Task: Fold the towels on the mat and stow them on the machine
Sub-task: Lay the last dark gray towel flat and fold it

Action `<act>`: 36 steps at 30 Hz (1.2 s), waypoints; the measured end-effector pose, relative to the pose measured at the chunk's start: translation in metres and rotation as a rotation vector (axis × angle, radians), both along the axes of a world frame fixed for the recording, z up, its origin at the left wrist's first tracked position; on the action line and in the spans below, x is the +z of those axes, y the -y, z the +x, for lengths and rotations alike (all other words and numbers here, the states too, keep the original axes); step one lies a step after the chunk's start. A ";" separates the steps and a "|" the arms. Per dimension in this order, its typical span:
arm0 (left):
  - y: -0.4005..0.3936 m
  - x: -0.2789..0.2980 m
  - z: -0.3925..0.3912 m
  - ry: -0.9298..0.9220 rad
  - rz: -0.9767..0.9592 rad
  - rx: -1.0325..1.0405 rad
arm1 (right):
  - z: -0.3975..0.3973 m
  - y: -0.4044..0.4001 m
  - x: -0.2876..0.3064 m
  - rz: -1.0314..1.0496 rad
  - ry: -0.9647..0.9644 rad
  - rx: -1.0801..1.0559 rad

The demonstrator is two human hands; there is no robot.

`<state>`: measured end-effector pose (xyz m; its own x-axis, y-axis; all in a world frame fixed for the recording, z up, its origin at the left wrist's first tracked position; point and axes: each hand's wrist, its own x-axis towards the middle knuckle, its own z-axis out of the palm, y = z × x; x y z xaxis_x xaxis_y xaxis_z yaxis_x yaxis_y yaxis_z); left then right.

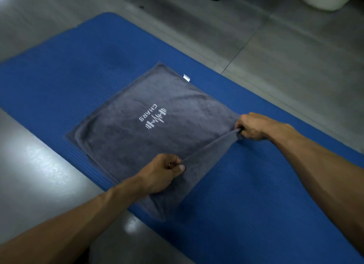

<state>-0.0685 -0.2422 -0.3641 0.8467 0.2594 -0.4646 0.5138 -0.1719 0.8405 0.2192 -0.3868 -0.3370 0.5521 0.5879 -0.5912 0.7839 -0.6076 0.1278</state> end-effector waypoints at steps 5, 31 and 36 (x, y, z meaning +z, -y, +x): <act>-0.045 0.004 -0.013 -0.033 0.530 0.070 | -0.010 -0.044 0.022 0.248 0.158 0.051; -0.267 -0.035 -0.046 -0.189 1.087 -0.047 | -0.024 -0.341 -0.053 0.313 0.268 0.209; -0.233 -0.043 -0.012 0.077 1.057 -0.072 | -0.059 -0.327 -0.070 0.748 0.299 0.276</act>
<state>-0.0801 -0.0089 -0.4068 0.8937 0.4480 0.0233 0.4249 -0.8619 0.2768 0.1599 -0.0598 -0.4073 0.4021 0.9025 0.1544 0.9138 -0.4061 -0.0061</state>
